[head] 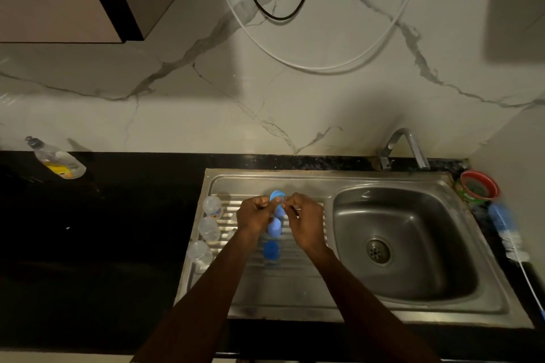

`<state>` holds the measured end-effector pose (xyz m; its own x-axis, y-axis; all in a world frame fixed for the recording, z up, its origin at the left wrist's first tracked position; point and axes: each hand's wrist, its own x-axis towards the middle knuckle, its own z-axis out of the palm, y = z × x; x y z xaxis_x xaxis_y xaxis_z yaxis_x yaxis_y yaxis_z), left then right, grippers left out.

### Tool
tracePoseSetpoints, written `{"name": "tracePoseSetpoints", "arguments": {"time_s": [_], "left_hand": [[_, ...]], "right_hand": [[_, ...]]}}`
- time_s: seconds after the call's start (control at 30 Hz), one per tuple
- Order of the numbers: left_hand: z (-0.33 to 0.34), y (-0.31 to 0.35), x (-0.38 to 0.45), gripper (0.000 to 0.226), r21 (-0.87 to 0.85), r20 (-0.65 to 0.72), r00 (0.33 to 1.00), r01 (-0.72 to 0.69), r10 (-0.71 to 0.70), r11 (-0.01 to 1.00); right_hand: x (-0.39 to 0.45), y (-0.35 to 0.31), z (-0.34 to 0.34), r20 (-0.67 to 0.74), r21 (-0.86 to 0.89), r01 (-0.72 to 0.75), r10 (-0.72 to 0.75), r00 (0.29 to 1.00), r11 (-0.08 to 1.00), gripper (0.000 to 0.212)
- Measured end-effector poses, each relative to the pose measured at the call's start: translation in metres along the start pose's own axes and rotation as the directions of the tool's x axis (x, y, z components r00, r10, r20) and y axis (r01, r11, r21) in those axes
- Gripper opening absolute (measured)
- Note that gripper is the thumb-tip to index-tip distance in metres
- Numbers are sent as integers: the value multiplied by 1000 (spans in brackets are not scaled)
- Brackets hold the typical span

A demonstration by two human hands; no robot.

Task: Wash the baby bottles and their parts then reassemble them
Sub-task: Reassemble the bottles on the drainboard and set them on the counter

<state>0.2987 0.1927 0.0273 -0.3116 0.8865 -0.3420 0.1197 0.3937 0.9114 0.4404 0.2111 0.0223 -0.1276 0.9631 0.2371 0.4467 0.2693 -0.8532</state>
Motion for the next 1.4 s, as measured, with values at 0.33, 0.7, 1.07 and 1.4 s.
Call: {"name": "tracePoseSetpoints", "arguments": {"time_s": [0.33, 0.7, 1.07, 1.4], "left_hand": [[-8, 7, -13, 32, -147, 118, 989, 102, -85, 984], [-37, 35, -14, 29, -176, 252, 967, 0, 46, 984], [-84, -16, -15, 43, 947, 65, 959, -146, 276, 286], [-120, -69, -40, 117, 835, -347, 926, 376, -146, 401]], "right_hand": [[16, -1, -9, 169, 64, -80, 69, 983, 995, 38], [35, -17, -6, 305, -19, 197, -182, 935, 980, 27], [9, 12, 4, 368, -442, -34, 216, 904, 896, 31], [-6, 3, 36, 392, -206, -15, 97, 915, 978, 28]]}}
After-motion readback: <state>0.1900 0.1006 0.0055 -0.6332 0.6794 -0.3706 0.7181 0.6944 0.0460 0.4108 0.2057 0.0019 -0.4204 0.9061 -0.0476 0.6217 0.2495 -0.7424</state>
